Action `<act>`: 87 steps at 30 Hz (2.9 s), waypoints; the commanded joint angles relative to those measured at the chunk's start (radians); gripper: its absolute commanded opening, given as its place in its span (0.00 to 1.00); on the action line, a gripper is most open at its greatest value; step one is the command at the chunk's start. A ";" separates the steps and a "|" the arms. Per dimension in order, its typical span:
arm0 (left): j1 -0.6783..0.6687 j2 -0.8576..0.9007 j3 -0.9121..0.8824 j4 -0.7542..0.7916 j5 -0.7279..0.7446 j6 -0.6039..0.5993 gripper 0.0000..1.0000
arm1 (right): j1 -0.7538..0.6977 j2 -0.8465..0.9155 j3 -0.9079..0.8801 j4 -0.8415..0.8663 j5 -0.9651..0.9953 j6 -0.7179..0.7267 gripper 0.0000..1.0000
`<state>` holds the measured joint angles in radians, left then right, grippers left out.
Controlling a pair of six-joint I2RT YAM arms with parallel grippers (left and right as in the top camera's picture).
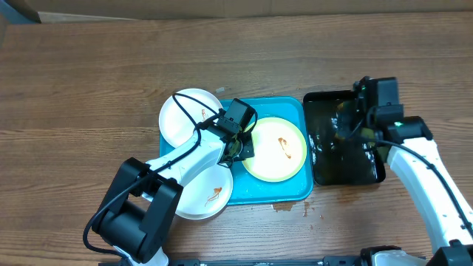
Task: Clean dirty plates on tray and stack at the side
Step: 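Lift the sponge with the right gripper out of the black tray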
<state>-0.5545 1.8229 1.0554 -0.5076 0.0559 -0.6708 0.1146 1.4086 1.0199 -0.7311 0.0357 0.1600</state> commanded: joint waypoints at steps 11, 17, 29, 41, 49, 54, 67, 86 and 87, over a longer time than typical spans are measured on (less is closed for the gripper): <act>0.010 0.016 -0.006 -0.025 -0.067 -0.019 0.04 | 0.121 0.078 0.014 -0.062 0.315 0.194 0.04; 0.037 0.016 -0.006 -0.048 -0.074 -0.067 0.04 | 0.138 0.108 0.014 -0.083 0.371 0.235 0.04; 0.038 0.016 -0.006 -0.050 -0.074 -0.066 0.09 | 0.124 0.108 0.014 -0.016 0.219 0.108 0.04; 0.038 0.016 -0.006 -0.056 -0.074 -0.062 0.13 | 0.086 0.127 -0.113 0.093 0.178 0.093 0.07; 0.038 0.016 -0.006 -0.056 -0.074 -0.058 0.13 | 0.086 0.167 -0.132 0.136 0.172 0.093 0.39; 0.038 0.016 -0.006 -0.056 -0.074 -0.058 0.13 | 0.086 0.167 -0.132 0.144 0.172 0.093 0.42; 0.038 0.016 -0.006 -0.056 -0.074 -0.059 0.15 | 0.086 0.240 -0.137 0.144 0.171 0.101 0.47; 0.038 0.016 -0.006 -0.056 -0.074 -0.059 0.17 | 0.086 0.259 -0.077 0.119 0.172 0.093 0.04; 0.038 0.016 -0.006 -0.055 -0.074 -0.059 0.17 | 0.086 0.246 -0.053 0.093 0.172 0.093 0.04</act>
<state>-0.5282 1.8225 1.0603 -0.5537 0.0147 -0.7273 0.2028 1.6878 0.8982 -0.6022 0.2077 0.2569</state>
